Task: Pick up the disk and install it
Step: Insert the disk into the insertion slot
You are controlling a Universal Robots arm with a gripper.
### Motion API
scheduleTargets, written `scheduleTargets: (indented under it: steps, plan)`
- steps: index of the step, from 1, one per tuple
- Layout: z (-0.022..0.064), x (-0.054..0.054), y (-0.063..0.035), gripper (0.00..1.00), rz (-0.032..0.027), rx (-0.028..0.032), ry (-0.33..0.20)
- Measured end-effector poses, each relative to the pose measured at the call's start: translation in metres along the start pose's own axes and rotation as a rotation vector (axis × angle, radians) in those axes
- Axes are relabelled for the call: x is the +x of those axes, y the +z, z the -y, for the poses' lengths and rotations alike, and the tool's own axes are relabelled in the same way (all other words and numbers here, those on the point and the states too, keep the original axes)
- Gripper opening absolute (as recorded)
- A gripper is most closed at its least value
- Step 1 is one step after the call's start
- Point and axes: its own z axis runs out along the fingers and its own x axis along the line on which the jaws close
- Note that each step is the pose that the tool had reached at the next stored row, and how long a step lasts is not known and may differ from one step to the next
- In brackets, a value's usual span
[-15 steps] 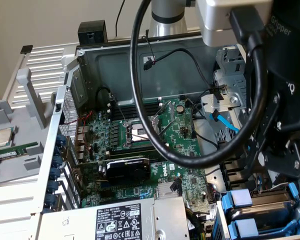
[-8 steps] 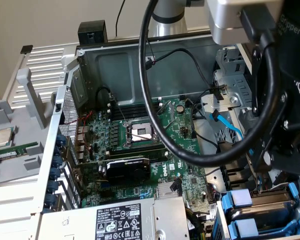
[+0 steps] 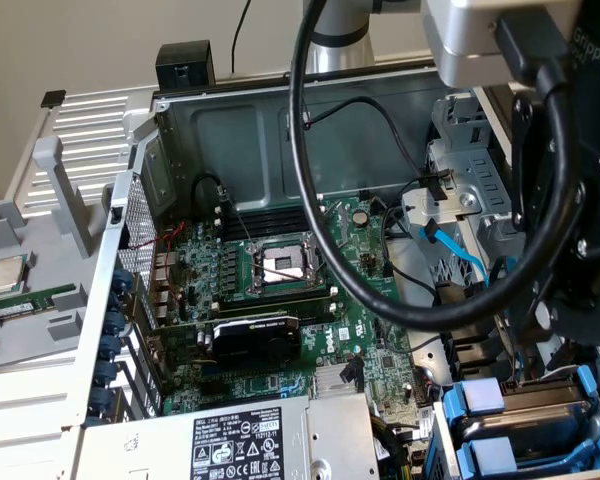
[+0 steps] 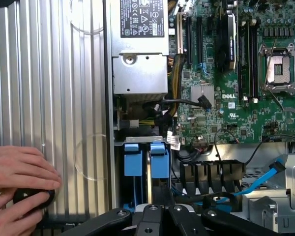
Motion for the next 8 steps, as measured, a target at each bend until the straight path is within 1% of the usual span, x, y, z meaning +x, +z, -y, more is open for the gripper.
scheduleTargets:
  steps: [8]
  plan:
    - [0.0032,-0.0001,0.0000,0.11,0.0000,0.0000,0.000]
